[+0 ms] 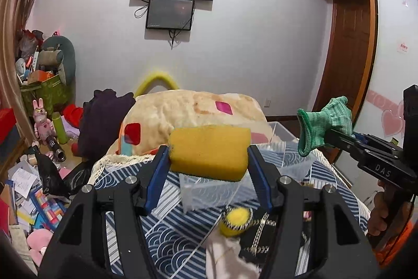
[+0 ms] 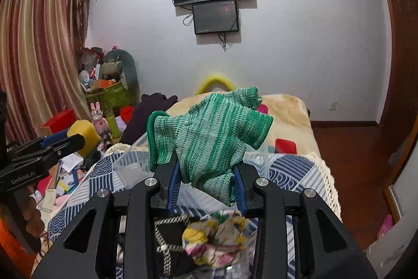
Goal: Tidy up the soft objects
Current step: 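Lower the sponge and glove into the clear box and open both grippers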
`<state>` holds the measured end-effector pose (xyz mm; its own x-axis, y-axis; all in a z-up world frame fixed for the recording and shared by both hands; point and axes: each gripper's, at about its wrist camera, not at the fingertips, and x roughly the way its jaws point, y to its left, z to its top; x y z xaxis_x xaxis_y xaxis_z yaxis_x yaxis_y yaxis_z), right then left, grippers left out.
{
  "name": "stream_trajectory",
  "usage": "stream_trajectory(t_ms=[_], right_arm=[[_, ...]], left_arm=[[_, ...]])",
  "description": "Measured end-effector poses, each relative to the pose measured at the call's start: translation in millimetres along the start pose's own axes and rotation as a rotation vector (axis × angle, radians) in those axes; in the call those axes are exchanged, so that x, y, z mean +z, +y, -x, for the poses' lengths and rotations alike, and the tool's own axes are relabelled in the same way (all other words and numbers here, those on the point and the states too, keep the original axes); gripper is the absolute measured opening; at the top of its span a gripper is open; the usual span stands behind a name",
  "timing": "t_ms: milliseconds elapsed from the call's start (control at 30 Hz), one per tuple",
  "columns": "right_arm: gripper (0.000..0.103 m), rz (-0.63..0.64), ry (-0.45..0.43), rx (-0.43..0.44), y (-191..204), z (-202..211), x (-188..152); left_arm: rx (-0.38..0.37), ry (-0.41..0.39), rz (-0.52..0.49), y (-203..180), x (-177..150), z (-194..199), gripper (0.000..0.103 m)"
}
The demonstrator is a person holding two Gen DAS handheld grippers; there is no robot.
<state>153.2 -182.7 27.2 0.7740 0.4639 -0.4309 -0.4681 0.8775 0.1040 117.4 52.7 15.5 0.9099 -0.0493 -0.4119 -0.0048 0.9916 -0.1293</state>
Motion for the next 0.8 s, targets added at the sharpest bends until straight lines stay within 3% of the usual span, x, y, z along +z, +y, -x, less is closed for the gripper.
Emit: stream_trajectory(t_ms=[433, 800], right_arm=[[0.032, 0.003, 0.032, -0.002, -2.0, -31.4, 12.3], [0.032, 0.026, 0.152, -0.006, -5.4, -69.7, 5.4]], left_arm=[[-0.012, 0.117, -0.002, -11.0, 13.1, -61.9, 0.059], [0.013, 0.251, -0.063, -19.1, -0.7, -116.3, 0.059]])
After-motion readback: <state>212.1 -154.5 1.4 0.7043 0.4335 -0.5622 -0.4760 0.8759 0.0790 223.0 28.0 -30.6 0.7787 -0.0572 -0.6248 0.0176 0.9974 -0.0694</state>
